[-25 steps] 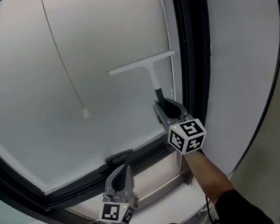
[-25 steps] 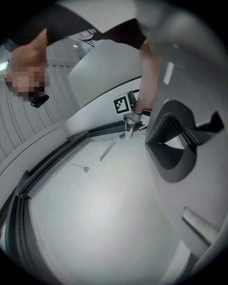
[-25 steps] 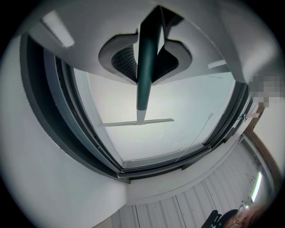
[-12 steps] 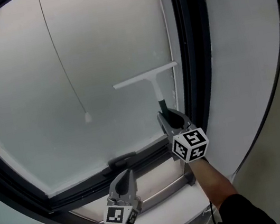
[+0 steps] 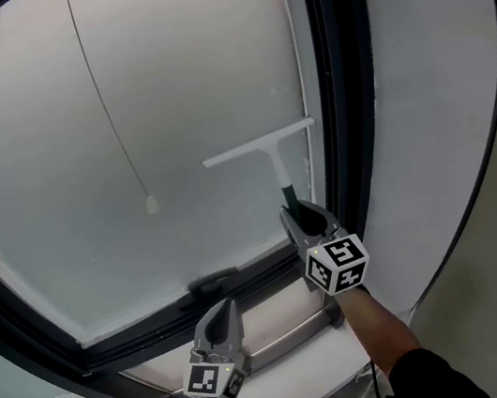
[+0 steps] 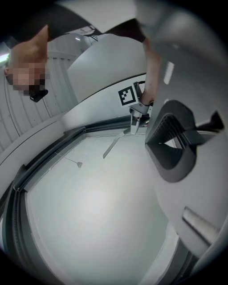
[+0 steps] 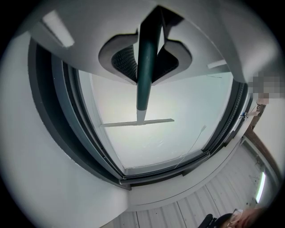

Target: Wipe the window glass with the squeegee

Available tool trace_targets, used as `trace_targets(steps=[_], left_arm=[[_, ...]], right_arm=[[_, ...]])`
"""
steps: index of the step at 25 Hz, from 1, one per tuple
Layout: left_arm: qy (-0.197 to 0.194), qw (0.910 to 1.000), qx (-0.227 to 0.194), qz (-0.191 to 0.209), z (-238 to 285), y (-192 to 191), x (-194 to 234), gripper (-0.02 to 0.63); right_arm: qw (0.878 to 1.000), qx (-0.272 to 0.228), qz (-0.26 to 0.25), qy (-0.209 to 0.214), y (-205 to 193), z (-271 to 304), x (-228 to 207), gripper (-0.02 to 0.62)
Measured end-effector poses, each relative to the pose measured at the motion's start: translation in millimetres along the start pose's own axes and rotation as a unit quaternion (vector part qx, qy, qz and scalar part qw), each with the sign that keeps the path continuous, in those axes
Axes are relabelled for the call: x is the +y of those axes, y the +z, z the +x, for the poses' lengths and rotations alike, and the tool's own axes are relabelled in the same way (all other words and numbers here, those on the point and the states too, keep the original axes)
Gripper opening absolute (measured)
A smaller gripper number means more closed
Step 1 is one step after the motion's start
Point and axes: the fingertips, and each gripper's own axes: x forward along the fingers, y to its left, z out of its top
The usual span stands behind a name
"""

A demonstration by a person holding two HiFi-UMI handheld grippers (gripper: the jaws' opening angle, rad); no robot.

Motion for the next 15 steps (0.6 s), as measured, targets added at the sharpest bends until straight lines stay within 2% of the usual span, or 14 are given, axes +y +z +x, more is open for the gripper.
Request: trace_targets(steps=[6,15], left_arm=[[0.008,0.9998,0.004,-0.015,1,-6,2,-0.002],[0.008,0.9998,0.012,-0.012,0,-10,0,-0.002]], right_arm=[[1.000,0.006,0.004,0.004,-9,-3,1,0.092],[1.000,0.010,0.001,0.000,-18,-8,1,0.092]])
